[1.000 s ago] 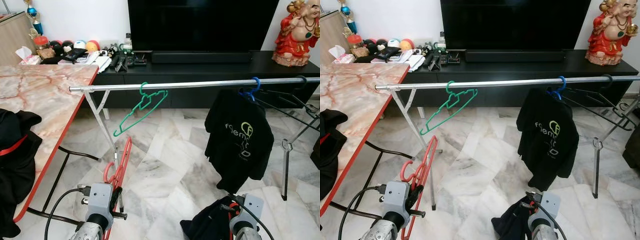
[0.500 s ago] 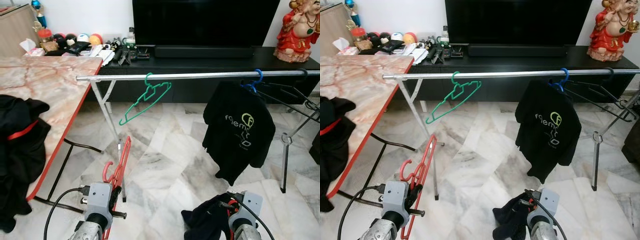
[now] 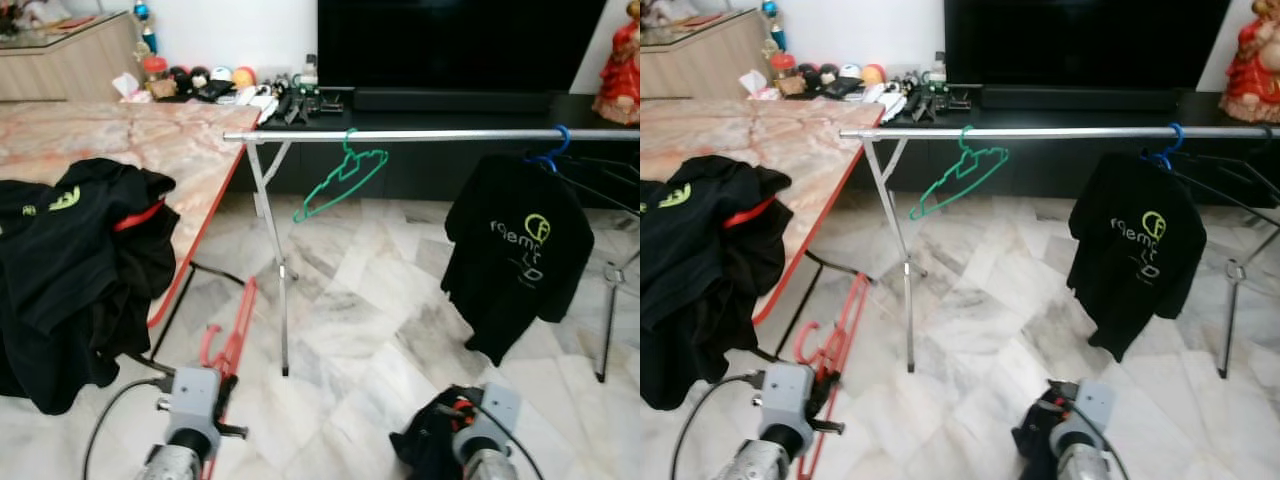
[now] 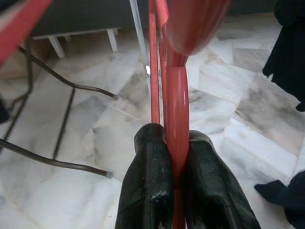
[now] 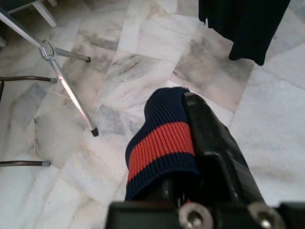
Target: Hang hanger
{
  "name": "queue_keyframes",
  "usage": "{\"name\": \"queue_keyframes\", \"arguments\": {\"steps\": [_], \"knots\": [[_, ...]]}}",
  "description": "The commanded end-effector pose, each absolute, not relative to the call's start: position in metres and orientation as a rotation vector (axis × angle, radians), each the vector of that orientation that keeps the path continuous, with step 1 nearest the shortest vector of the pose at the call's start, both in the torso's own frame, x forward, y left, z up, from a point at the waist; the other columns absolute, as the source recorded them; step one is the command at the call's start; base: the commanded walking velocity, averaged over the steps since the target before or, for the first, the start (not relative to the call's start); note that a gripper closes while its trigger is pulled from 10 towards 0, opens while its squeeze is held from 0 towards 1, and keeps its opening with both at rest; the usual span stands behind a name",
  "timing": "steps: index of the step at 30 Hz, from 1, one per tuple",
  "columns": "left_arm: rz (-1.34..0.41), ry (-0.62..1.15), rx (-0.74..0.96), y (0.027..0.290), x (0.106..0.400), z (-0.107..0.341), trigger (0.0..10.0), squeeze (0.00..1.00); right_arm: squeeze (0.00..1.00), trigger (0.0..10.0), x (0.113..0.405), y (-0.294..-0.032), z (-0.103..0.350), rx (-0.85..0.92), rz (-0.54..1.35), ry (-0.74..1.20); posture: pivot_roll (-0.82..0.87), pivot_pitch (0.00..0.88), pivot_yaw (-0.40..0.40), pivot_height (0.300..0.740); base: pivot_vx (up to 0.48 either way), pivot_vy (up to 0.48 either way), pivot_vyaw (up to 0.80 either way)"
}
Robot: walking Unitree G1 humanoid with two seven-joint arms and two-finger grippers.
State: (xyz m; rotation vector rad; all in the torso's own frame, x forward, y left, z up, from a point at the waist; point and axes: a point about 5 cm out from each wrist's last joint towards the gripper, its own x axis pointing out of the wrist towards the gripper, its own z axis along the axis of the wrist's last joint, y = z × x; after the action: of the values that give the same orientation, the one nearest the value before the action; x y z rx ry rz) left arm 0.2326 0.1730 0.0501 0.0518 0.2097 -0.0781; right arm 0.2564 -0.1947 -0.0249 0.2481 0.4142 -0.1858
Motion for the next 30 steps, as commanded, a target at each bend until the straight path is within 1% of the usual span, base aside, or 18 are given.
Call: {"name": "queue_keyframes", "arguments": {"steps": [1,14,30], "knots": [[-0.089,0.192,0.041,0.1682,0.2334,0.0539,10.0,0.0,0.0,10.0,0.257,-0.2024,-0.0221,0.232,-0.202,0.397,0.03,0.037,0.01,0.74,-0.266,0.0,0.0],[-0.088,0.189,0.041,0.1685,0.2343,0.0551,10.0,0.0,0.0,10.0,0.2593,-0.2017,-0.0204,0.229,-0.197,0.39,0.03,0.037,0.012,0.74,-0.269,0.0,0.0],[-0.089,0.201,0.039,0.1683,0.2358,0.0546,10.0,0.0,0.0,10.0,0.2637,-0.2,-0.0168,0.22,-0.183,0.376,0.03,0.036,0.013,0.74,0.0,0.015,0.0]]}}
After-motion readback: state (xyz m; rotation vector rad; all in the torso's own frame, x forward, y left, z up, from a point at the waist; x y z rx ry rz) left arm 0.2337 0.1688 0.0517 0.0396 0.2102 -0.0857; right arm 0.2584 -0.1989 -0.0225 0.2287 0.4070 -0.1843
